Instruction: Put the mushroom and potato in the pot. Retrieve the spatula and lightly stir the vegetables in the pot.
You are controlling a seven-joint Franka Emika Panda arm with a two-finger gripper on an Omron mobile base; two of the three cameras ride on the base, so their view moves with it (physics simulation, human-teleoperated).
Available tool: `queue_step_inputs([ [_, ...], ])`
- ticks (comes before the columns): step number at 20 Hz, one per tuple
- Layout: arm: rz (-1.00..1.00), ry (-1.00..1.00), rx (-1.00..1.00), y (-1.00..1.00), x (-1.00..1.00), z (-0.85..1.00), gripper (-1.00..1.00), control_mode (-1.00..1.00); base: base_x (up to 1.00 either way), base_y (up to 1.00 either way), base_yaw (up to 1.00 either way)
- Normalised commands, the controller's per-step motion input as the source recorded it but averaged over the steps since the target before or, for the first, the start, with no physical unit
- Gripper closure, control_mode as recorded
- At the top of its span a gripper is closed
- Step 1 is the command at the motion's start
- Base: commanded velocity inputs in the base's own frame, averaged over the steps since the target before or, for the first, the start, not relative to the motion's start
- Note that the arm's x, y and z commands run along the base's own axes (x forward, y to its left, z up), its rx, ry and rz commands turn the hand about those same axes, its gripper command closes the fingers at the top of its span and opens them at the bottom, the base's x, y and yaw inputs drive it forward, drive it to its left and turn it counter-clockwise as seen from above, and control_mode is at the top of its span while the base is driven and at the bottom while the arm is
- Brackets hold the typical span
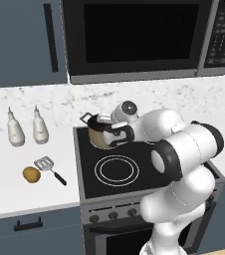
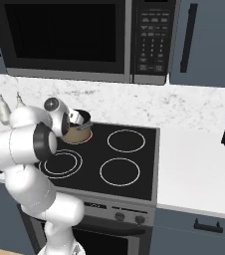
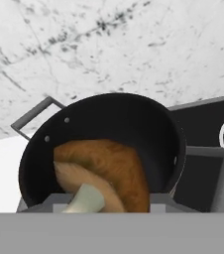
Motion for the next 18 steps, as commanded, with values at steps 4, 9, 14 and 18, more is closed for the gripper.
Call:
queue_step_inputs([
  [4, 0.0, 0.03, 0.0, 0.01, 0.06, -0.16, -1.0, -1.0, 0.0, 0.0, 0.0],
  [9, 0.0, 0.01, 0.0, 0.0, 0.07, -0.03, -1.0, -1.0, 0.0, 0.0, 0.0],
  [14, 0.0, 0.0, 0.0, 0.0, 0.06, 0.0, -1.0, -1.0, 0.0, 0.0, 0.0],
  [18, 0.0, -0.01, 0.0, 0.0, -0.14, 0.35, -1.0, -1.0, 0.0, 0.0, 0.0],
])
